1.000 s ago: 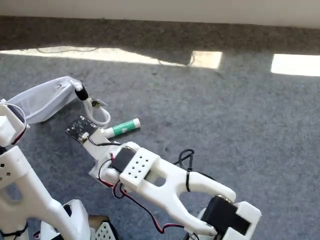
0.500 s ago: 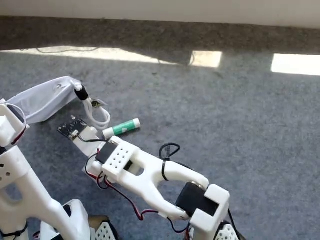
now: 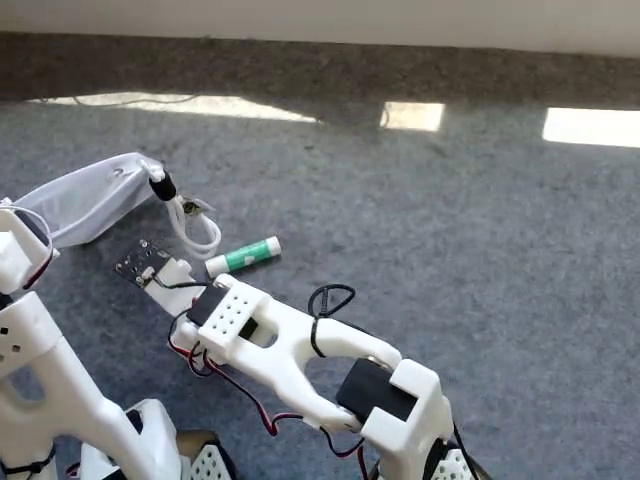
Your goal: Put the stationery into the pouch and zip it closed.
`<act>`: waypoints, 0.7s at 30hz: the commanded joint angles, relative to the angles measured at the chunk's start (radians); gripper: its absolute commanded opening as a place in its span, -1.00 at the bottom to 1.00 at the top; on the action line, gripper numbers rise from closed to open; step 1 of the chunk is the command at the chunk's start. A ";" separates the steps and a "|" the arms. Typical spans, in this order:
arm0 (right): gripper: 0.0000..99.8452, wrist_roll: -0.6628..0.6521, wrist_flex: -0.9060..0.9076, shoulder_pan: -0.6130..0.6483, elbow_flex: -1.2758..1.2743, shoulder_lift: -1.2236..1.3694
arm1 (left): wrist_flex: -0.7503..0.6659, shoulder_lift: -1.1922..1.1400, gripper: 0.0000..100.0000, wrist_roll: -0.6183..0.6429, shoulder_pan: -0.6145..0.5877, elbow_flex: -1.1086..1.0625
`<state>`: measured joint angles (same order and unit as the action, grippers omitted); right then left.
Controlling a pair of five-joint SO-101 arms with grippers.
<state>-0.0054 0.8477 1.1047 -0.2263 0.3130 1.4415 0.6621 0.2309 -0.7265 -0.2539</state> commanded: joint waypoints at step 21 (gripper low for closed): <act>-0.99 -0.123 0.183 -0.031 0.036 -0.007 | -0.021 -0.004 -0.99 0.009 -0.007 -0.001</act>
<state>-0.1174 1.0012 1.0879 -0.2018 0.3145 1.4415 0.6605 0.2309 -0.7265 -0.2539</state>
